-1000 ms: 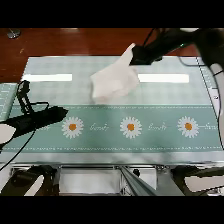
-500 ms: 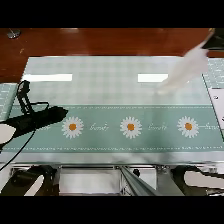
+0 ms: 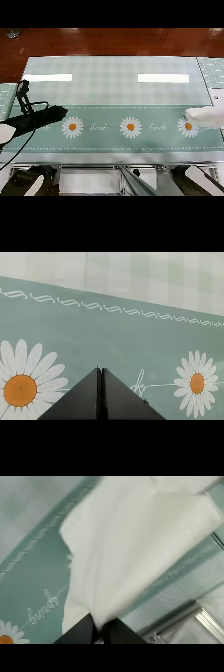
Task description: Fold the shirts.
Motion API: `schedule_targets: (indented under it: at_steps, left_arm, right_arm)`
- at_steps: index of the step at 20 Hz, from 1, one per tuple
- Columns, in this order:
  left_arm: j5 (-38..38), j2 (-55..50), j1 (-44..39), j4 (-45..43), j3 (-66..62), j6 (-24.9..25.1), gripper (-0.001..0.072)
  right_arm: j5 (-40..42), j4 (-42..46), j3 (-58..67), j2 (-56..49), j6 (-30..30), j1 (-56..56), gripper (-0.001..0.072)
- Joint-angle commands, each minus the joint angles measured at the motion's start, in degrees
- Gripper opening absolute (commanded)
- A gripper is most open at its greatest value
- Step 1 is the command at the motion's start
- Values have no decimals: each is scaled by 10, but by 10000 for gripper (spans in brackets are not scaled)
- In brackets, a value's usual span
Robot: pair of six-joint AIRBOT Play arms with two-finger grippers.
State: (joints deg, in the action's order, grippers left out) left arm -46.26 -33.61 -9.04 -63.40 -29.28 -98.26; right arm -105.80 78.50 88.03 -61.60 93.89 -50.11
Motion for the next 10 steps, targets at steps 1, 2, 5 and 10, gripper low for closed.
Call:
schedule_targets:
  at_steps: [1, 2, 5, 10]
  left_arm:
    - [8, 0, 0, 0, 0, 0, 31]
    - [8, 0, 0, 0, 0, 0, 31]
    - [9, 0, 0, -1, 0, 1, 31]
    - [9, -35, 50, 0, -71, 66, 30]
  right_arm:
    - [1, 93, -149, 93, 17, -107, 21]
    - [12, 105, -193, 116, 44, -123, 89]
    - [69, 85, -231, 122, 72, -137, 632]
    - [197, -176, -93, 40, 37, -89, 117]
